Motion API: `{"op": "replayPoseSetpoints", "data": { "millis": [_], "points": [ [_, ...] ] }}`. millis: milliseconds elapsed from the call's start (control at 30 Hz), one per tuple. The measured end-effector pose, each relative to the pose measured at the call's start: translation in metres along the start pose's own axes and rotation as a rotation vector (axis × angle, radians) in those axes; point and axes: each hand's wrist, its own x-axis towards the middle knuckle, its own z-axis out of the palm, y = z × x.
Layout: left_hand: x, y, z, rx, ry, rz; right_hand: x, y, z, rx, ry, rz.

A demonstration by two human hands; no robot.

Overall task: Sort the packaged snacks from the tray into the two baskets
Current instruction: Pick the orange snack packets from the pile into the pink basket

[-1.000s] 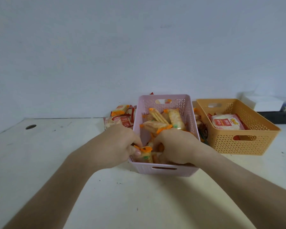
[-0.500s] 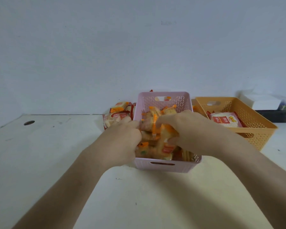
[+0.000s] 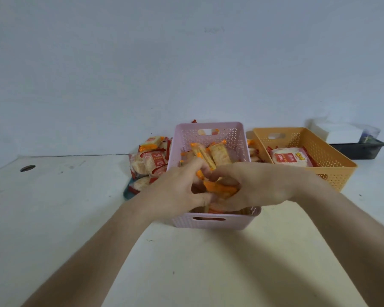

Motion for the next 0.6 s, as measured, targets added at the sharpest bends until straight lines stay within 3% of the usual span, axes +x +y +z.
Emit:
{"op": "replayPoseSetpoints", "data": {
  "millis": [67, 167, 300, 433, 600],
  "points": [
    [-0.001, 0.003, 0.0, 0.03, 0.013, 0.03, -0.001, 0.007, -0.009, -0.055, 0.08, -0.01],
    [-0.005, 0.005, -0.006, 0.132, -0.077, 0.062, -0.001, 0.014, -0.012, -0.463, 0.297, 0.067],
    [-0.004, 0.004, -0.011, 0.218, -0.178, 0.021, 0.004, 0.017, 0.007, -0.736, 0.216, 0.103],
    [-0.006, 0.002, 0.002, 0.496, -0.135, 0.055, 0.008, 0.012, 0.017, -0.781, 0.251, 0.12],
    [-0.012, -0.001, 0.013, 0.644, -0.07, 0.097, 0.006, 0.005, 0.012, -0.721, 0.354, 0.079]
  ]
}}
